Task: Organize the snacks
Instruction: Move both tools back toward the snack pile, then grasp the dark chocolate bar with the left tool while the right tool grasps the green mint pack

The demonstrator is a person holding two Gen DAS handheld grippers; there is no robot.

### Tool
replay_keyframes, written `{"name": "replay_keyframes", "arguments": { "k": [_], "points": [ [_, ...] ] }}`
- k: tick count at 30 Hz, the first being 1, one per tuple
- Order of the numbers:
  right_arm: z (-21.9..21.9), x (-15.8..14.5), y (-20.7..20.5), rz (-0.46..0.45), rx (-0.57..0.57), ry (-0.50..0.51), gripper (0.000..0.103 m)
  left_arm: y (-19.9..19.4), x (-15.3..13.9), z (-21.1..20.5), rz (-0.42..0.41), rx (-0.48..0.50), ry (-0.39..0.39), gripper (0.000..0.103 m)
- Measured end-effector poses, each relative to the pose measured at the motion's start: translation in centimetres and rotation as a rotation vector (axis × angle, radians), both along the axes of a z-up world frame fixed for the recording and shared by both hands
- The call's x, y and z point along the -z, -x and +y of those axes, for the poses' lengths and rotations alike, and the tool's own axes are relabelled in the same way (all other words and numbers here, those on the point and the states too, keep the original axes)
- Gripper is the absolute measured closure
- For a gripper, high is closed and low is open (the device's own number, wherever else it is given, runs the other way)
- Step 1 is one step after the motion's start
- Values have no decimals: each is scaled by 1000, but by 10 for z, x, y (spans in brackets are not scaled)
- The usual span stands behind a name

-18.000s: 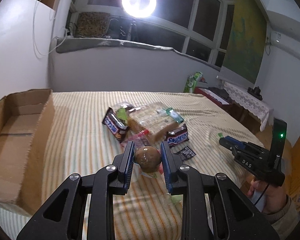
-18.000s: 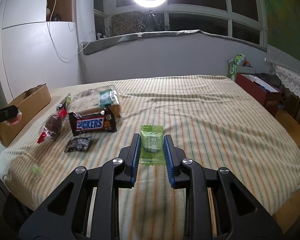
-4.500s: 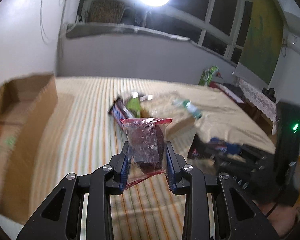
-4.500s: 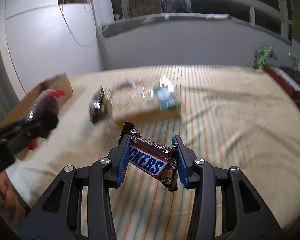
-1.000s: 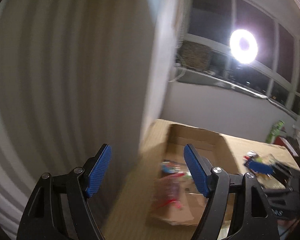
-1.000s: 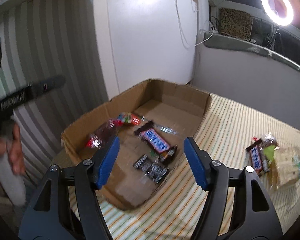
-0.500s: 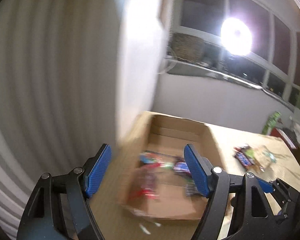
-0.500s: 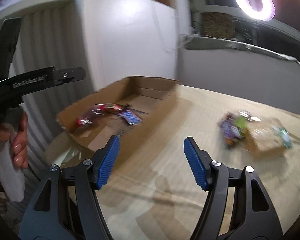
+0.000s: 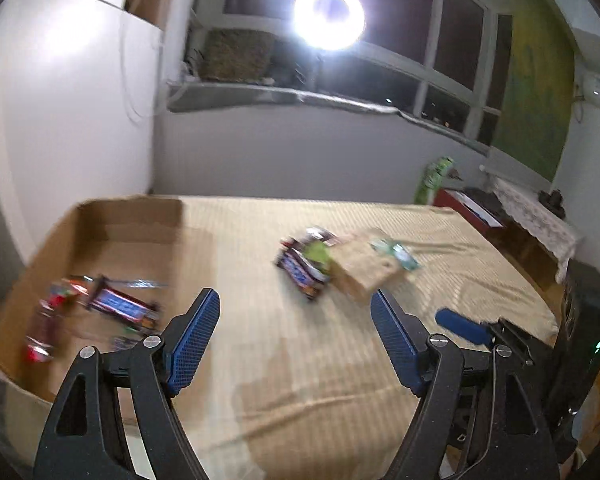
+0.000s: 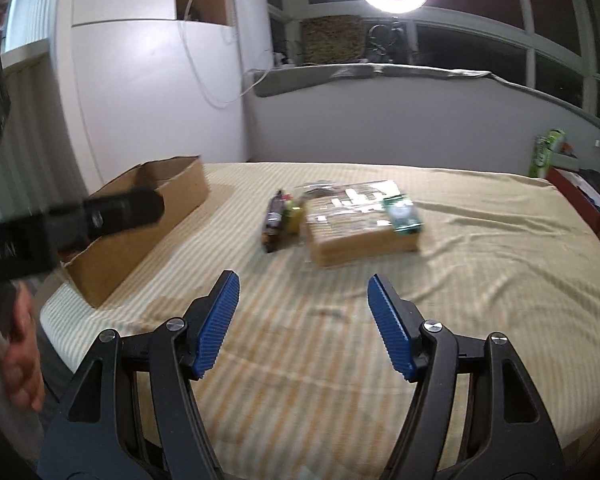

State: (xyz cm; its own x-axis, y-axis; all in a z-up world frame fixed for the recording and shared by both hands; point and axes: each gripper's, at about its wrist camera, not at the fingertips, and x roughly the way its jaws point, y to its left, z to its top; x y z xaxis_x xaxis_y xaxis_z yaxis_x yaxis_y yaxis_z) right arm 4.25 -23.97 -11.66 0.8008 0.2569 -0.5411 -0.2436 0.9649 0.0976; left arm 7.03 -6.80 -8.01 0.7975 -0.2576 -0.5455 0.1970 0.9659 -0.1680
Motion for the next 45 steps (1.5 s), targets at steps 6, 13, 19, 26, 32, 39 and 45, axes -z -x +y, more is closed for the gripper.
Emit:
{"name": "replay_keyframes", "arguments": {
  "k": [6, 13, 19, 26, 32, 39, 45],
  "points": [
    [-32, 3, -14, 17, 55, 27, 28, -21, 18, -10, 102, -20, 70, 25],
    [-51, 3, -53, 44, 62, 68, 28, -51, 36, -14, 170, -95, 70, 25],
    [-47, 3, -93, 58, 17, 110, 28, -86, 49, -19, 229, -138, 71, 25],
    [-47, 3, -117, 74, -21, 98, 28, -100, 63, -19, 271, -130, 65, 25],
    [-49, 12, -126, 119, -43, 70, 29, -95, 63, -23, 244, -67, 59, 41],
    [-53, 17, -132, 155, -61, 37, 64, -94, 65, -24, 246, -24, 71, 72],
    [-59, 19, -133, 160, -39, 14, 81, -94, 67, -13, 246, -29, 145, 76]
  ]
}}
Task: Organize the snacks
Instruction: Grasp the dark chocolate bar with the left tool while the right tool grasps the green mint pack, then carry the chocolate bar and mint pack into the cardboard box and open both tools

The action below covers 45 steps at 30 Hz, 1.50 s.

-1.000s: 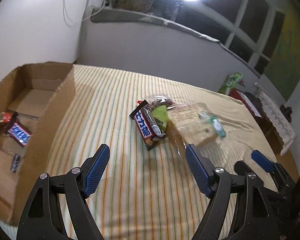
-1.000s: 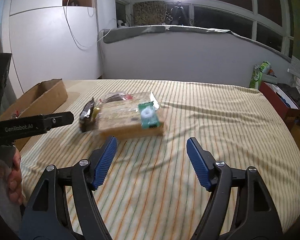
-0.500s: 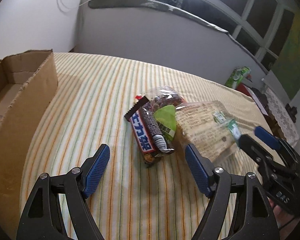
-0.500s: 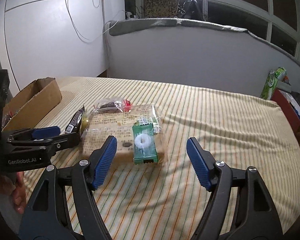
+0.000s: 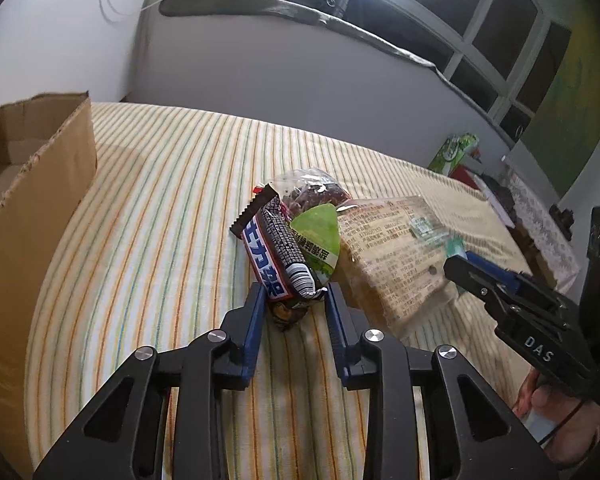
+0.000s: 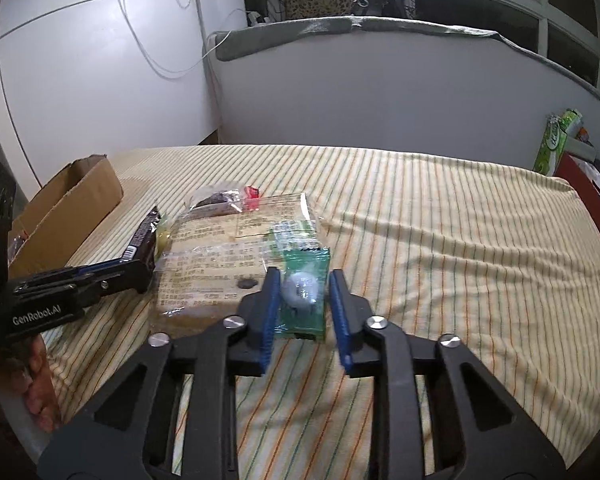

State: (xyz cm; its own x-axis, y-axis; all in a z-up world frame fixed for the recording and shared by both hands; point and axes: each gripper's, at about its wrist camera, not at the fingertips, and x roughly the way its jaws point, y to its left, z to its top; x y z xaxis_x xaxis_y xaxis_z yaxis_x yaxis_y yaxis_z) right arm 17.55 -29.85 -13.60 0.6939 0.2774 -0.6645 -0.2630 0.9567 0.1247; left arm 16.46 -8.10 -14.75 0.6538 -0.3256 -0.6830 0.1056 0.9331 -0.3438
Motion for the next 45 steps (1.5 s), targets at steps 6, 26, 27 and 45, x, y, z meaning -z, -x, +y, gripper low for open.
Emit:
{"name": "replay_keyframes", "arguments": {
  "k": [6, 26, 27, 45],
  "points": [
    [-2, -2, 3, -11, 10, -9, 82, 7, 0, 18, -23, -37, 74, 81],
    [-7, -1, 61, -13, 97, -93, 82, 48, 0, 33, -52, -14, 90, 82],
    [-4, -1, 64, -13, 96, -93, 82, 49, 0, 33, -53, -14, 92, 82],
    [22, -38, 104, -93, 87, -74, 82, 82, -31, 42, -163, 3, 118, 86]
  ]
}}
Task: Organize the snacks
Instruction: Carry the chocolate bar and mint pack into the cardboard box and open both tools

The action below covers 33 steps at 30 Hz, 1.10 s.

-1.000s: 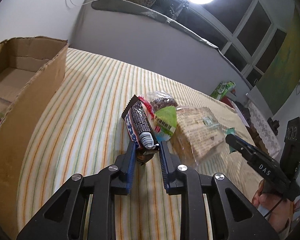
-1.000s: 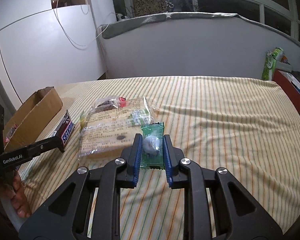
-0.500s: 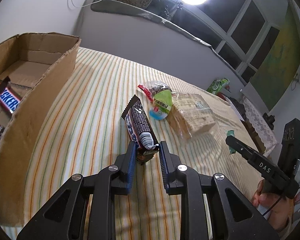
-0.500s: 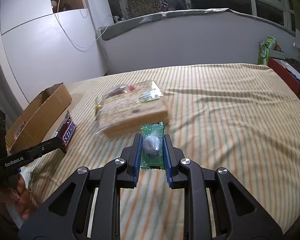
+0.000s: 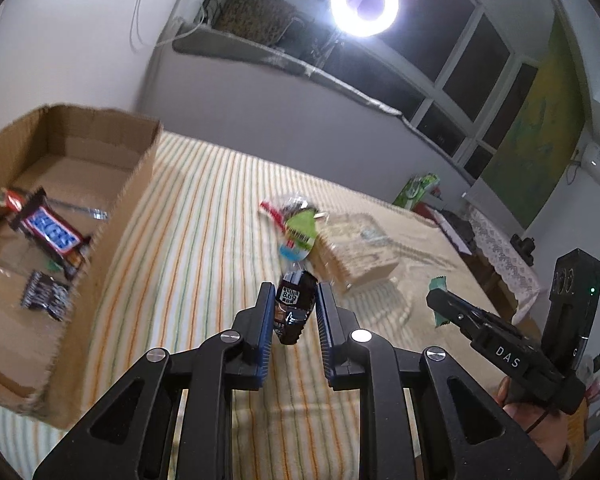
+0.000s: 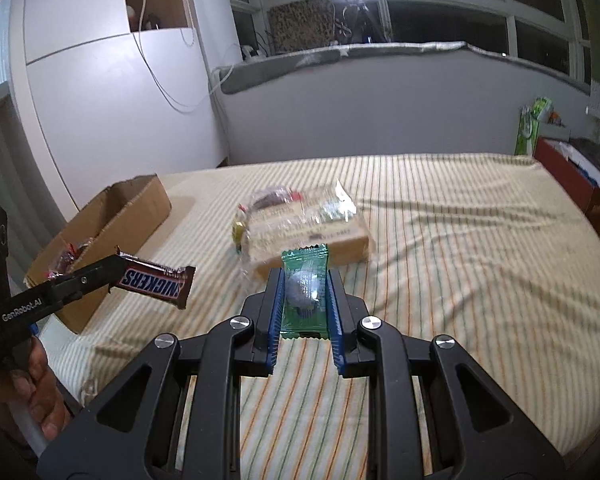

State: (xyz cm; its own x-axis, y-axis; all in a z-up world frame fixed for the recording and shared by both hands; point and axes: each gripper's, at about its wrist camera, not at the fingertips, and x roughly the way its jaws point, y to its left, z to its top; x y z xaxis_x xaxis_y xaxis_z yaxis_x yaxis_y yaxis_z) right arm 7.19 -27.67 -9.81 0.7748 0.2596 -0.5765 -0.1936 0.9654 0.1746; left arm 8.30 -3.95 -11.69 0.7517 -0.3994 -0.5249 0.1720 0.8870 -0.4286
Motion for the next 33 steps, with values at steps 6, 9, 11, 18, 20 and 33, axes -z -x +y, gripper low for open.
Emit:
{"name": "replay_keyframes", "arguments": {
  "k": [6, 9, 11, 18, 20, 33],
  "points": [
    [-3, 5, 8, 9, -2, -14, 82, 0, 13, -8, 30, 19, -92, 85],
    [-7, 13, 8, 22, 0, -27, 82, -1, 26, -16, 56, 20, -162, 75],
    [-10, 18, 7, 27, 1, -36, 82, -5, 35, -21, 83, 47, -152, 61],
    [-16, 28, 5, 38, 6, -55, 82, -17, 40, -37, 73, 90, -199, 65],
    [-16, 30, 6, 41, 5, -58, 82, -16, 40, -37, 56, 93, -216, 66],
    [3, -7, 11, -19, 17, 4, 82, 21, -11, -49, -127, 86, -205, 67]
  ]
}}
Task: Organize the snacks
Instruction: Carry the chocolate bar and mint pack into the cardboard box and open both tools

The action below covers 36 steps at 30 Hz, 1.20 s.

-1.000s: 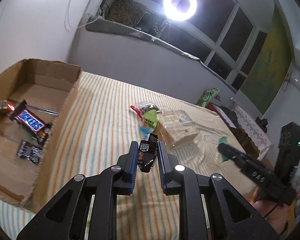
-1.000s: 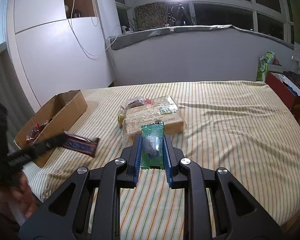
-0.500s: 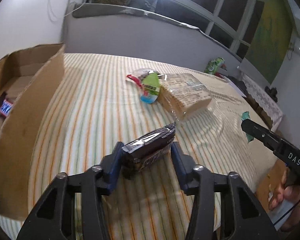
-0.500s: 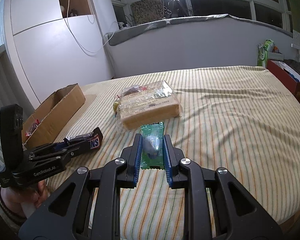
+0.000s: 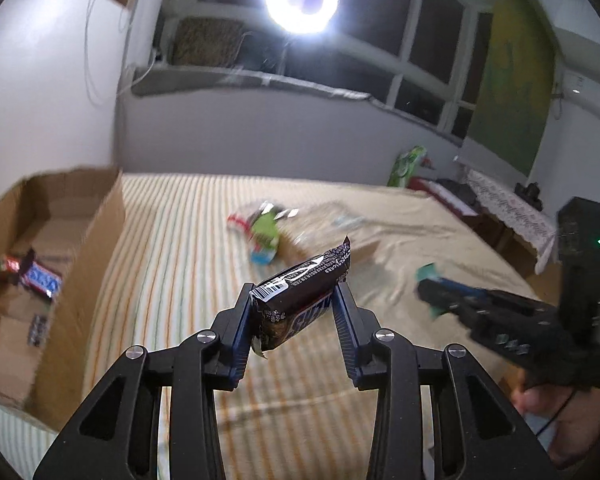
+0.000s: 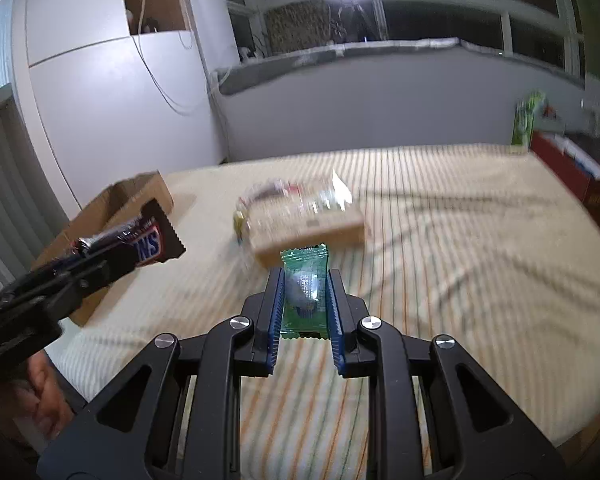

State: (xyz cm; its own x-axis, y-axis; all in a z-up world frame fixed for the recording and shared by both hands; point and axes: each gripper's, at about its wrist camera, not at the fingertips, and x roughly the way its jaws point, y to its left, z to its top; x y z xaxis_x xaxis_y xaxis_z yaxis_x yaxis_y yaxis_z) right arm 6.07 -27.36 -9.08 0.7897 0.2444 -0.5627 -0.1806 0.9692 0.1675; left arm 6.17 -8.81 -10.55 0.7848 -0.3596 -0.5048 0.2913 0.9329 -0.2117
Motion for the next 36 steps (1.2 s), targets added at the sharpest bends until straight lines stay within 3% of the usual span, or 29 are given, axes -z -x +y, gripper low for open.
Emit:
{"name": "replay_keyframes", "arguments": {
  "k": [4, 8, 21, 27, 31, 36],
  "points": [
    [14, -33, 4, -60, 0, 43, 82, 17, -41, 0, -110, 36, 16, 67],
    [35, -48, 1, -74, -12, 81, 82, 29, -66, 8, -197, 42, 23, 67],
    [120, -37, -31, -27, -137, 128, 82, 30, -55, 70, -160, -28, 94, 67],
    [181, -26, -55, -17, -272, 102, 82, 29, -53, 120, -160, -151, 94, 67],
    [235, -20, -67, -27, -408, 69, 82, 34, -53, 174, -169, -286, 87, 67],
    [273, -18, -76, -54, -515, 21, 82, 42, -61, 223, -198, -443, 20, 67]
  ]
}}
